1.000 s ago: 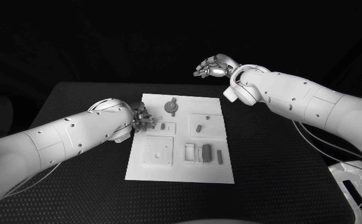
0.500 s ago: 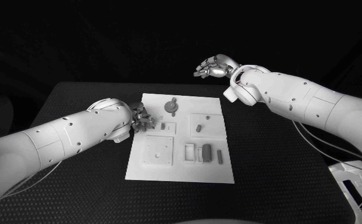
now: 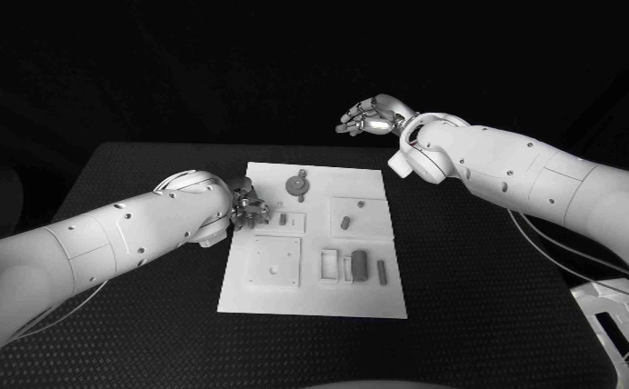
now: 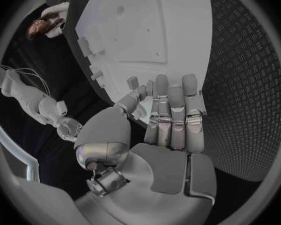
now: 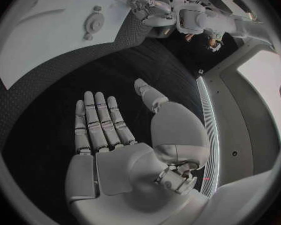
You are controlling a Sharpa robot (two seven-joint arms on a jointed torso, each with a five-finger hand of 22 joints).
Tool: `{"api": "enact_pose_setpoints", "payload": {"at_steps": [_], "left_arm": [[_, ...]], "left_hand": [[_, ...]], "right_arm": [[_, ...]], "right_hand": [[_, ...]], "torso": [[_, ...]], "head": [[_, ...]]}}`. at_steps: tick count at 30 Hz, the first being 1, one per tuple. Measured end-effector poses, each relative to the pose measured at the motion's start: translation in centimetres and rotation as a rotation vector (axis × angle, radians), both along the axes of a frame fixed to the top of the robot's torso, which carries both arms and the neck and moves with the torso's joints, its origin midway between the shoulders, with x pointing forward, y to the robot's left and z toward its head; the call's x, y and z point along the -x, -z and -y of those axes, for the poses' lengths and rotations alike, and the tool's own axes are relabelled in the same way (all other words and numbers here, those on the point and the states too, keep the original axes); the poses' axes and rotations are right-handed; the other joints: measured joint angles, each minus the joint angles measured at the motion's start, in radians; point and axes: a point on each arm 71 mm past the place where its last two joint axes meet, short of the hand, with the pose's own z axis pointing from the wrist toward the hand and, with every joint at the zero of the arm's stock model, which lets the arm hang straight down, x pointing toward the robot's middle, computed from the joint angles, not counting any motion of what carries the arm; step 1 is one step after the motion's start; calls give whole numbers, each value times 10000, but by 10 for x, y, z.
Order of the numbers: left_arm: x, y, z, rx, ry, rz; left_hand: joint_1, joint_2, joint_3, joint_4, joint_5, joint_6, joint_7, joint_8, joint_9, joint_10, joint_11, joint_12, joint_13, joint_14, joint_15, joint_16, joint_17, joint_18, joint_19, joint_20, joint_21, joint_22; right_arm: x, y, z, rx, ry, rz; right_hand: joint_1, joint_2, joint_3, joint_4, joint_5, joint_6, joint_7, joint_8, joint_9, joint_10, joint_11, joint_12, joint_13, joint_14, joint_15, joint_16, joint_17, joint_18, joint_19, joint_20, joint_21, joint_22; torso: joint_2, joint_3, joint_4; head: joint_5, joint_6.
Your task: Assemble the parts on the task board
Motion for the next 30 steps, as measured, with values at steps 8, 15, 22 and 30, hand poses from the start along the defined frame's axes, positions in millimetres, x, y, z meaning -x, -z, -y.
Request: {"api": "enact_pose_setpoints", "payload": {"at_steps": [8, 15, 22, 30], "left_arm": [[1, -3, 10, -640, 315, 355], [1, -4, 15, -1039, 500, 575], [3, -5, 20, -1338, 692, 728], [3, -6, 22, -1568, 823, 852]], "left_hand": [[0, 0, 0, 0, 288, 40, 15, 81, 34, 2, -2, 153, 87, -7, -8, 81, -76, -1, 18, 14, 163, -1], [-53, -54, 0, 0, 696, 115, 20, 176, 240, 37, -37, 367, 206, 17, -30, 310, -136, -2, 73, -1, 466, -2], [-232, -88, 0, 0, 811, 142, 14, 237, 339, 69, -70, 540, 285, 31, -39, 426, -204, -2, 67, -8, 674, -3], [-295, -137, 18, 16, 817, 143, 13, 238, 354, 75, -76, 540, 285, 49, -25, 426, -205, -2, 67, -12, 705, -3]], "right_arm": [[0, 0, 0, -1, -9, -5], [0, 0, 0, -1, -19, -9], [0, 0, 0, -2, -28, -13], [0, 0, 1, 3, -24, -18]], "right_hand": [[0, 0, 0, 0, 0, 0, 0, 0, 0, 0, 0, -39, 0, 0, 0, 0, -1, -1, 0, 0, 0, 0], [0, 0, 0, 0, 0, 0, 0, 0, 1, 0, 0, -39, 0, 1, -1, 0, -10, -1, 0, 0, 0, 10], [0, 0, 0, 0, 0, 0, 0, 0, -8, 0, 0, -38, 0, 1, -1, 0, -21, 0, 0, 0, 0, 9], [0, 0, 1, -1, 0, 0, 0, 0, -8, 36, -37, -78, 1, -35, 35, 0, -32, -1, 0, 0, 0, 20]], "torso": [[-1, 2, -4], [2, 3, -8], [3, 3, -5], [3, 3, -4]], "head": [[13, -3], [-6, -19], [-21, -23], [-36, -39]]}}
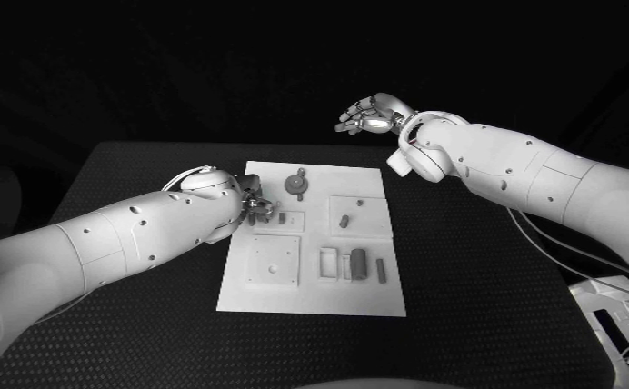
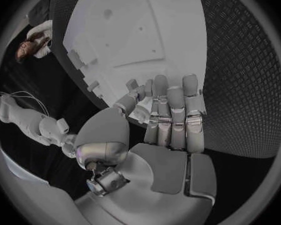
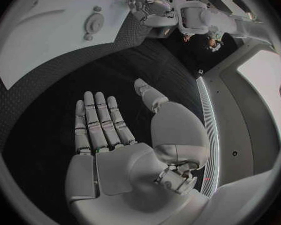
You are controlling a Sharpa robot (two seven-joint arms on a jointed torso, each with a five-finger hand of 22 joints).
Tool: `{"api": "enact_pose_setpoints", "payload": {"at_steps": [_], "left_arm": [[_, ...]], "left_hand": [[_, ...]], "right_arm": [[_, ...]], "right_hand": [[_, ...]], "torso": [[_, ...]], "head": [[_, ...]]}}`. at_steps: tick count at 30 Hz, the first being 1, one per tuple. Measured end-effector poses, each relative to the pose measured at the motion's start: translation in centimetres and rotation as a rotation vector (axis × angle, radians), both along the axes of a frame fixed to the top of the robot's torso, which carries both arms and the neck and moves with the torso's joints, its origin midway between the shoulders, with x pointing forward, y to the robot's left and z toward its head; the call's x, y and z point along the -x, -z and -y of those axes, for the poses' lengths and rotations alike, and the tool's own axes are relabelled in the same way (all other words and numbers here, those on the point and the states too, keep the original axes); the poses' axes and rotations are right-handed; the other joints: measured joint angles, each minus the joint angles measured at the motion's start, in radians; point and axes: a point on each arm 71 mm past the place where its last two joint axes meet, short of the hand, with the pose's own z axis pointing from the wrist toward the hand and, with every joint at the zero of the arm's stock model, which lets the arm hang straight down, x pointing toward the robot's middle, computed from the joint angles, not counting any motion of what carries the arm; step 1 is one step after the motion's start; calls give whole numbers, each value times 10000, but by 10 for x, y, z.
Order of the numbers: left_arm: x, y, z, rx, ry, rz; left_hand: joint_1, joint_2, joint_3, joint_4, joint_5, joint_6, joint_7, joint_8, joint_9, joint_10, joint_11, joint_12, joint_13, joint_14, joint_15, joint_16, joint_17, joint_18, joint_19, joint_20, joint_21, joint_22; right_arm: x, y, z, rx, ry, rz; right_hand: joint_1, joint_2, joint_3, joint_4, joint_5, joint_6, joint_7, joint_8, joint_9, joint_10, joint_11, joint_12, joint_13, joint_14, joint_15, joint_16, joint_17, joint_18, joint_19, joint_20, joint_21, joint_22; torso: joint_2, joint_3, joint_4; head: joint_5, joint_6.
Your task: Assemble the parts on the task board
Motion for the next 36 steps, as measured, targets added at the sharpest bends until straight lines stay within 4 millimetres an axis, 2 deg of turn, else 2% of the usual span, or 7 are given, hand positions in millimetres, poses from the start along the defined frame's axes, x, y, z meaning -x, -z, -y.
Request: {"api": "enact_pose_setpoints", "payload": {"at_steps": [3, 6, 11, 12, 32, 35, 36], "left_arm": [[0, 1, 0, -38, 8, 11], [0, 1, 0, -56, 8, 25], [0, 2, -2, -103, -39, 27], [1, 3, -3, -120, -54, 0], [0, 4, -3, -177, -121, -66], [0, 4, -2, -176, -150, -89], [0, 4, -3, -168, -166, -100]], "left_hand": [[-148, -1, 3, 3, 947, 36, 34, 132, 107, 10, -10, 222, 112, 10, 9, 271, 59, 0, 13, -13, 192, 0], [-211, -54, 4, 4, 989, 63, 22, 199, 131, 13, -14, 334, 162, 37, -2, 356, 61, 0, 15, -15, 287, -1], [-432, -36, 9, 7, 1000, 123, -38, 233, 270, 85, -86, 493, 246, 80, -14, 499, -22, -1, 33, -33, 575, -1], [-496, -45, 9, 7, 1000, 264, -179, 236, 312, 246, -246, 534, 246, 253, -183, 503, -35, -4, 196, -196, 584, -1], [-696, 46, 9, 7, 1037, 363, -283, 365, 476, 334, -407, 757, 299, 352, -288, 698, -187, -7, 300, -301, 974, 5], [-700, 47, 11, 8, 282, 334, -329, 365, 477, 289, -454, 757, 278, 352, -288, 735, -317, -7, 299, -301, 1070, 5], [-712, 37, 12, 9, 180, 339, -336, 366, 478, 287, -460, 767, 264, 352, -289, 736, -336, -6, 297, -299, 1084, 4]], "right_arm": [[0, 0, 0, 0, -3, -2], [0, 0, 0, 0, -7, -5], [0, 0, 0, 0, -12, -7], [0, 0, 0, 1, -10, -7], [0, 0, 0, -3, -24, -7], [0, 0, -1, -7, -35, -7], [0, 0, -1, -7, -36, -7]], "right_hand": [[0, 0, 0, 0, 0, 0, 0, 0, 0, 21, 21, 0, 0, 0, 0, 0, 0, 0, 0, 0, -40, 0], [0, 0, 0, 0, 0, 0, 0, 0, 1, 36, 37, 0, 0, 0, 0, 0, -8, 0, 0, 0, -40, 0], [0, 0, 0, 0, 0, 0, 0, 0, 1, 36, 37, 0, 0, 0, 0, 0, -8, 0, 0, 0, -40, -1], [0, 0, 0, 0, 0, 0, 0, 0, 1, 36, 37, 0, 0, 0, 0, 0, -8, 0, 0, 0, -40, -1], [0, 0, 0, 0, 0, 0, 0, 0, -8, 36, 37, -38, 0, 1, -1, 0, -24, 1, 0, 0, -40, 18], [0, 0, 0, 0, 0, 0, 0, 0, -7, 36, 37, -38, 1, 2, -1, 0, -24, 0, 0, 0, -40, 18], [0, 0, 0, 0, 0, 0, 0, 0, -7, 36, 37, -38, 0, 2, -1, 0, -25, 0, 0, 0, -40, 18]], "torso": [[0, -3, 5], [-1, -5, 5], [-3, -6, 6], [-3, -7, 6], [-4, -7, 0], [-2, -7, -1], [-1, -7, -1]], "head": [[-4, 0], [-4, -7], [-4, -16], [-4, -16], [40, -7], [40, 2], [40, 4]]}}
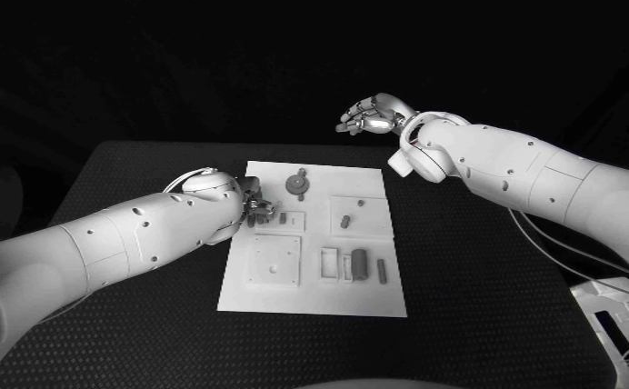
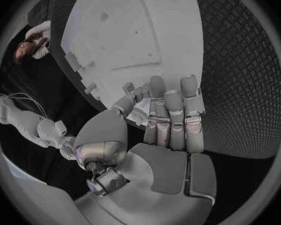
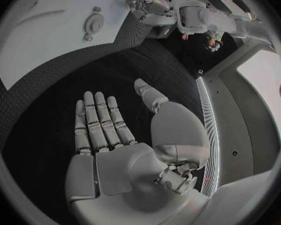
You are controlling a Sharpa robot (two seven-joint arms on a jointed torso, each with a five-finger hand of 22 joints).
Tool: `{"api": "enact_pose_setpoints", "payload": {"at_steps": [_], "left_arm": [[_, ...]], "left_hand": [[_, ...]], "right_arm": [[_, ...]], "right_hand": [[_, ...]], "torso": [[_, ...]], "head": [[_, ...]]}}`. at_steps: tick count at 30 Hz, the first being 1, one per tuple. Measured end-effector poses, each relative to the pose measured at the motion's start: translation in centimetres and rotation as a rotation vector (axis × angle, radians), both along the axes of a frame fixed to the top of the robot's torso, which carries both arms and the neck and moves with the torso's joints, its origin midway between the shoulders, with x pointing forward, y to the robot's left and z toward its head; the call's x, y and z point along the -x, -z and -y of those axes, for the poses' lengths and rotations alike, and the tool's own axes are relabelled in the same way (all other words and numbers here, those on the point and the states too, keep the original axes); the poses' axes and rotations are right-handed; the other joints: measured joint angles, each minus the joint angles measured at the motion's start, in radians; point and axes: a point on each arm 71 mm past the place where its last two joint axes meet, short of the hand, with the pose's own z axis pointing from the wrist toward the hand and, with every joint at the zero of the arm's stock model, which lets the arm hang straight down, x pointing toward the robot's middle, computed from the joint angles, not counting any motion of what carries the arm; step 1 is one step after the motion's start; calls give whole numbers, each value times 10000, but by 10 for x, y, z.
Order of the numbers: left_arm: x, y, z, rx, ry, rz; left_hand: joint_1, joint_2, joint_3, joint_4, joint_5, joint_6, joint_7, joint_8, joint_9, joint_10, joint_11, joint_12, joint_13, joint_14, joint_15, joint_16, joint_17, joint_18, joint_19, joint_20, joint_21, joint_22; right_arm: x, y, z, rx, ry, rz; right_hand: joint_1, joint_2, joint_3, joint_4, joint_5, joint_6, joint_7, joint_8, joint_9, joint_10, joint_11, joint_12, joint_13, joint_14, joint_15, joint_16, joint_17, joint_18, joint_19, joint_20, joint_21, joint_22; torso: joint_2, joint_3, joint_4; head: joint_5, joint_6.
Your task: Assemble the parts on the task board
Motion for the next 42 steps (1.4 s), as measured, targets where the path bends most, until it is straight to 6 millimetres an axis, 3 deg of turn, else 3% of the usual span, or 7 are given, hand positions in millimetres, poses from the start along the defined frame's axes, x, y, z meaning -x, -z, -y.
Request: {"api": "enact_pose_setpoints", "payload": {"at_steps": [4, 5, 14, 32, 34, 36, 42], "left_arm": [[0, 1, -1, 62, -75, -41], [0, 1, -1, 76, -92, -50], [0, 3, -6, 185, -285, -95], [-3, 2, -16, 391, -619, 96], [-3, 2, -18, 437, -685, 115], [-4, 2, -19, 534, -770, 112], [-5, 1, -20, 837, -960, 59]], "left_hand": [[-275, -173, 542, 101, -455, -109, -11, -102, 85, -115, 25, 36, -87, -52, -54, 0, -134, 2, -148, 74, 1, -1], [-301, -338, 564, 124, -621, -172, 48, -179, 68, -190, 64, 36, -114, -90, -93, 0, -184, 1, -215, 72, 1, -1], [-655, -1140, -136, 524, -1291, -267, 88, -294, 3, -350, 92, 36, -246, -307, -228, 19, -402, 5, -503, -139, -46, -2], [-644, -1750, -141, 976, -2302, -321, 109, -396, 18, -384, 128, 154, -363, -323, -211, 111, -600, 6, -519, -121, -120, -4], [-654, -1963, -140, 1137, -2763, -322, 108, -410, 31, -421, 100, 186, -395, -324, -211, 140, -644, 6, -519, -120, -158, -4], [-795, -2050, -457, 1136, -2997, -362, 142, -410, 59, -476, 148, 192, -419, -386, -168, 155, -685, 7, -539, -102, -164, -4], [-1235, -2133, -1190, 927, -3084, -450, 129, -410, 112, -555, 154, 192, -436, -470, -170, 194, -732, 9, -608, -136, -232, -5]], "right_arm": [[0, 0, 0, 1, 3, 0], [0, 0, 0, 1, 4, 0], [0, 0, 0, -1, 1, 1], [0, 1, 0, -2, 4, -18], [0, 1, 0, -1, 6, -22], [0, 2, 0, -1, 8, -27], [1, 2, 0, -1, 7, -37]], "right_hand": [[0, 0, 0, 0, 0, 0, 0, 0, 0, 0, 0, 0, 0, 0, -1, 0, -9, 1, 0, 0, -38, 0], [0, 0, 0, 0, 0, 0, 0, 0, 0, 0, 0, 0, 0, 0, -1, 0, -18, 0, 0, 0, -38, 0], [0, 0, 0, 0, 0, -26, 26, 0, -9, 0, 0, -39, 0, -34, 34, 0, -32, 0, 0, 0, -38, 10], [0, 0, 0, 0, 0, -26, 26, 0, -17, 0, 0, -78, 0, -34, 34, 0, -53, 0, 0, 0, -76, 30], [0, 0, 0, 0, 0, -26, 26, 0, -17, 0, 0, -79, 0, -34, 34, 0, -53, 0, 0, 0, -76, 30], [0, 0, 0, 0, 0, -26, 26, 0, -16, 0, 0, -78, 0, -34, 34, 0, -60, 0, 0, 0, -76, 30], [0, 0, 0, 0, 0, -26, 26, 0, -16, 0, 0, -78, 0, -33, 33, 0, -62, 0, 0, 0, -76, 40]], "torso": [[1, 2, 0], [1, 2, 1], [1, 1, 3], [-1, -5, 6], [-2, -5, 6], [-2, -5, 6], [-2, -2, 4]], "head": [[-3, 4], [-4, 4], [-13, 5], [-35, 14], [-35, 14], [-35, 15], [-47, 18]]}}
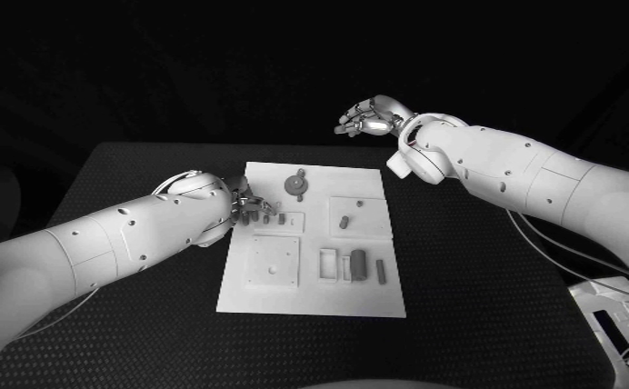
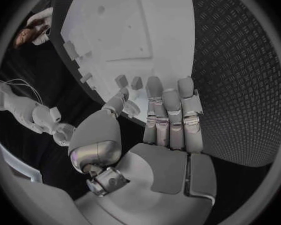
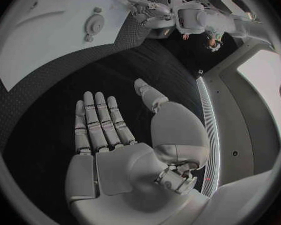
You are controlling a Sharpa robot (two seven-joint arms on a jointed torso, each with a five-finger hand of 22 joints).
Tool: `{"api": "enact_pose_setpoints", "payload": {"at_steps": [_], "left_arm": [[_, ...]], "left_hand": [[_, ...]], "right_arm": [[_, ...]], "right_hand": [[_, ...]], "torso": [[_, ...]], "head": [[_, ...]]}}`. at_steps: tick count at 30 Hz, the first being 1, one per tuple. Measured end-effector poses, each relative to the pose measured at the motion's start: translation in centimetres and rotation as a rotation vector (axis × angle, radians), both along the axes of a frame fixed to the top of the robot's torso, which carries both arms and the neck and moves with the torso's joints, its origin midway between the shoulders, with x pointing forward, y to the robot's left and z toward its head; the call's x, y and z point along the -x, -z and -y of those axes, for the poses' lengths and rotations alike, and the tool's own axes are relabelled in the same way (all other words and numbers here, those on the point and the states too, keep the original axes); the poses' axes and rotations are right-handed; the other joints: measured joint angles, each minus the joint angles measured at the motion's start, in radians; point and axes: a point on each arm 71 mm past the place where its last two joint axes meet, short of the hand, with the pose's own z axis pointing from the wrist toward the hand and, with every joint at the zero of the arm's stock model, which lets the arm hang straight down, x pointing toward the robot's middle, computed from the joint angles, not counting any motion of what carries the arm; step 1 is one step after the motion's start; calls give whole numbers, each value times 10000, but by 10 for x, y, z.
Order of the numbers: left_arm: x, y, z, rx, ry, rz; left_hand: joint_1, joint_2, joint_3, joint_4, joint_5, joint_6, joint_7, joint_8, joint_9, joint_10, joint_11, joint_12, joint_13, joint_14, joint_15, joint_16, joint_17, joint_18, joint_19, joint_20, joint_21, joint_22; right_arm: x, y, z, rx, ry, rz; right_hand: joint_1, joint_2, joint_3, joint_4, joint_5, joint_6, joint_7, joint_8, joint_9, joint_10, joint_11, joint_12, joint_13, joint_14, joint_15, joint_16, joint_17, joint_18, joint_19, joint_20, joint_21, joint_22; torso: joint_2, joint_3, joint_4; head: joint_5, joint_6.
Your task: Assemble the parts on the task board
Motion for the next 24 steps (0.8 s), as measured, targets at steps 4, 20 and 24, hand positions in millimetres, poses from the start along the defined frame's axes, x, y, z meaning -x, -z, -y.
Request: {"api": "enact_pose_setpoints", "payload": {"at_steps": [4, 20, 24], "left_arm": [[-1, -1, -3, 317, -190, -50], [-14, -21, 0, 3250, -766, 646], [-17, -27, 15, 3829, -155, 1273]], "left_hand": [[-251, 95, -358, -199, 0, -61, 39, -40, 32, -80, 9, 0, -10, -88, -20, 0, -21, 0, -72, -2, -57, 0], [2551, 1216, 630, -889, 1, -1775, 937, -969, -551, -2492, 1171, -1242, -766, -2377, 1315, -1469, -972, 9, -2240, 1230, -1768, -456], [3715, 1028, 1052, -893, 1, -1888, 961, -1037, -703, -2713, 1341, -1639, -1069, -2726, 1709, -2100, -1294, 15, -2691, 1608, -2200, -718]], "right_arm": [[0, 0, 1, 2, 8, -1], [0, 0, 2, 8, 28, 2], [0, 0, 2, 12, 46, 2]], "right_hand": [[0, 0, 0, 0, 0, 0, 0, 0, -9, 0, 0, 0, 0, 0, 0, 0, 0, 0, 0, 0, 0, 0], [0, 0, 0, 0, 0, 0, 0, 0, -8, 36, 36, -38, 0, -35, 34, 0, -21, 0, 0, 0, -40, 21], [0, 0, 0, 0, 0, 0, 0, 0, -8, 35, 36, -38, 0, -35, 35, 0, -21, 0, 0, 0, -40, 21]], "torso": [[0, 2, 0], [4, 16, -6], [8, 16, -12]], "head": [[-6, 10], [-48, 127], [-59, 181]]}}
